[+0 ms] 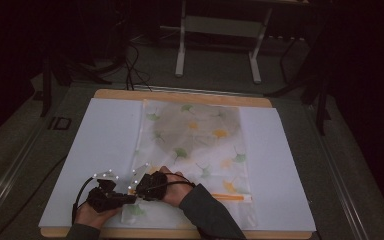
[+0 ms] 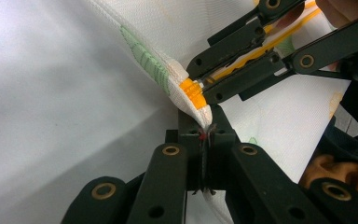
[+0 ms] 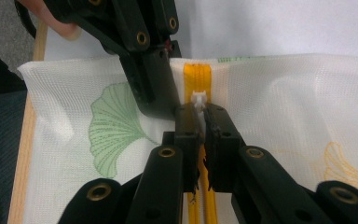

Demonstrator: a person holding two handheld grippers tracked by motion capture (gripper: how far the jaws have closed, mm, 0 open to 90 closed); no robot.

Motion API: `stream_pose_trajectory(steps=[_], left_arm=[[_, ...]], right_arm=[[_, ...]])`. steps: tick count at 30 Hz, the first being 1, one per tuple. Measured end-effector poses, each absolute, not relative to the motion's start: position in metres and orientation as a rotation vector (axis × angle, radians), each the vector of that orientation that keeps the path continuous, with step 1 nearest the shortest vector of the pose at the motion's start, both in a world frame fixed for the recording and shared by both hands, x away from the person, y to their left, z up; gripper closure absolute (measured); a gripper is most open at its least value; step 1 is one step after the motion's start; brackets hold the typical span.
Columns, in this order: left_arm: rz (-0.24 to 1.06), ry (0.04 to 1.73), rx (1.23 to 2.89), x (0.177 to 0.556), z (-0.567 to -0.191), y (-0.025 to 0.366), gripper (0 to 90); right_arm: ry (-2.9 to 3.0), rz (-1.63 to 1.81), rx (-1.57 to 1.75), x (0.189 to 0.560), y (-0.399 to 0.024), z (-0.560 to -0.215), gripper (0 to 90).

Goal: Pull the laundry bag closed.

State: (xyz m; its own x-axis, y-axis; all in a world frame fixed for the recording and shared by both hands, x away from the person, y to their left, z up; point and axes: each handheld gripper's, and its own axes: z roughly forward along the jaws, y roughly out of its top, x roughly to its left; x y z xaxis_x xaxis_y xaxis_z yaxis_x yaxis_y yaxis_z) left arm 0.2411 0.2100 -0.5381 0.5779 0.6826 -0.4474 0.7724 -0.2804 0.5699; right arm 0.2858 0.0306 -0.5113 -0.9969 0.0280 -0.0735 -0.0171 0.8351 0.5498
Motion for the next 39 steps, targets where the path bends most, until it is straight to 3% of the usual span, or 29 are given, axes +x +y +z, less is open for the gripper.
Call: stream_pose_trajectory(steps=[39], left_arm=[[-0.135,1.146,2.031,0.2391,-0.536,0.2109,88.0]], right_arm=[[2.934,0.846,0.015,0.286,0.0225,-0.5182,85.9]])
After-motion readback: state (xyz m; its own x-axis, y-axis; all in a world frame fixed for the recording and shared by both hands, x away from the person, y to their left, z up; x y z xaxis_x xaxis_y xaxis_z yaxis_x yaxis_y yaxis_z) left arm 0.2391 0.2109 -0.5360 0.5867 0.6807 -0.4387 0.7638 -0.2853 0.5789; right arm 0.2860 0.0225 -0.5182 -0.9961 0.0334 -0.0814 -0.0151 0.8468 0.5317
